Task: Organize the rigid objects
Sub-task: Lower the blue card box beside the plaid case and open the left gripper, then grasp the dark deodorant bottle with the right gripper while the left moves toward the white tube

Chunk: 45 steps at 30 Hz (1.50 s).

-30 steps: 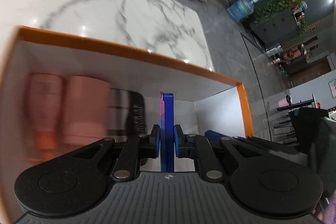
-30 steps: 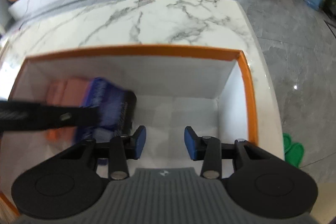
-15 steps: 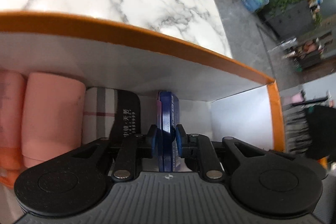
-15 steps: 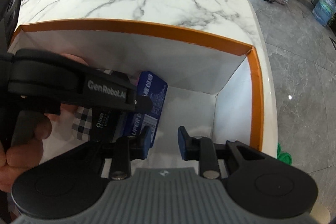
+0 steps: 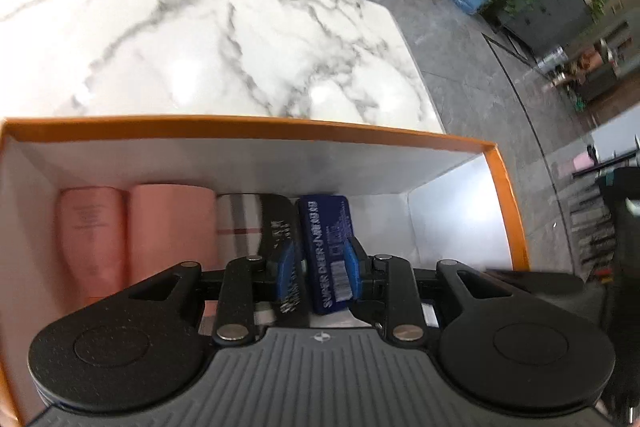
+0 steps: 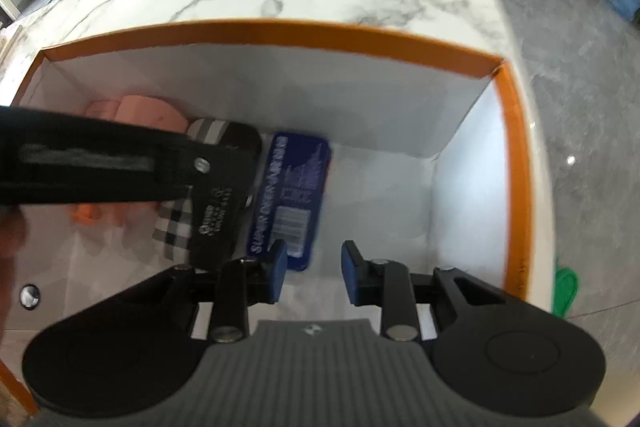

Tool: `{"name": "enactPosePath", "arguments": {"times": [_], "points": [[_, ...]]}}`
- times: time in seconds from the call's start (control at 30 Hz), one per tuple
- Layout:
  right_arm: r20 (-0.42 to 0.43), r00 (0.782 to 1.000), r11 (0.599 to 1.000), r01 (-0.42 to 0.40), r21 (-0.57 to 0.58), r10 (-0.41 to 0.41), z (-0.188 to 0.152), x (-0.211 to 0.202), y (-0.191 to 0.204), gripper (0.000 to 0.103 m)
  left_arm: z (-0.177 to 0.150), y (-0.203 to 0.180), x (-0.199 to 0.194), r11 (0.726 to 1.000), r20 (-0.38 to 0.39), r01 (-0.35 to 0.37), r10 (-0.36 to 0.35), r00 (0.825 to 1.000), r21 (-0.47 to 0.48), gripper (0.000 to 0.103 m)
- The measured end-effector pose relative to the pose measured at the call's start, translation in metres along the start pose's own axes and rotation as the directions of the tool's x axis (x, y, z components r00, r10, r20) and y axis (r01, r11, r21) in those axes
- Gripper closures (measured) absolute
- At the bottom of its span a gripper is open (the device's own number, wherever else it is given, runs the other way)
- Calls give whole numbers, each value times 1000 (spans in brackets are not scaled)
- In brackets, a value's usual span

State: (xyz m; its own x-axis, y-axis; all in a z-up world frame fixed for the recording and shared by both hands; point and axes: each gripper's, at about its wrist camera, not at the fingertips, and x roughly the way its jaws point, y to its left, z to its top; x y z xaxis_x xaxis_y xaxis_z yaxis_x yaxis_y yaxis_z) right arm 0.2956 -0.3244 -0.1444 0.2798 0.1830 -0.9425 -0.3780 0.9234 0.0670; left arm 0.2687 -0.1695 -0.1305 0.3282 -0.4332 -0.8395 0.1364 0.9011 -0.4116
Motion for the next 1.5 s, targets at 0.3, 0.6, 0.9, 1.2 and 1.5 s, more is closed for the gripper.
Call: {"name": "enactPosePath", "arguments": {"times": [0.3, 0.6, 0.9, 1.2, 1.5], "points": [[-80, 996, 996, -55, -64, 50, 7, 20, 15, 65, -8, 1, -14, 998, -96, -25, 30, 995, 52, 72], [-92, 994, 981, -70, -183, 54, 7, 25, 24, 65, -15, 7, -13, 1000, -119, 20, -17, 993, 21, 72], [0, 999, 996, -37, -83, 37, 4, -13, 35, 64, -27, 8, -83, 994, 40, 75, -78, 996, 75, 72], [254, 955, 988, -153, -19, 153, -38, -106, 67, 63, -78, 63, -184, 999, 164, -41, 38, 986, 16, 72], [262, 927, 961, -275, -11, 268, -89, -122, 142, 64, -141, 118, -207, 982, 141, -163, 175, 974, -96, 72]]}}
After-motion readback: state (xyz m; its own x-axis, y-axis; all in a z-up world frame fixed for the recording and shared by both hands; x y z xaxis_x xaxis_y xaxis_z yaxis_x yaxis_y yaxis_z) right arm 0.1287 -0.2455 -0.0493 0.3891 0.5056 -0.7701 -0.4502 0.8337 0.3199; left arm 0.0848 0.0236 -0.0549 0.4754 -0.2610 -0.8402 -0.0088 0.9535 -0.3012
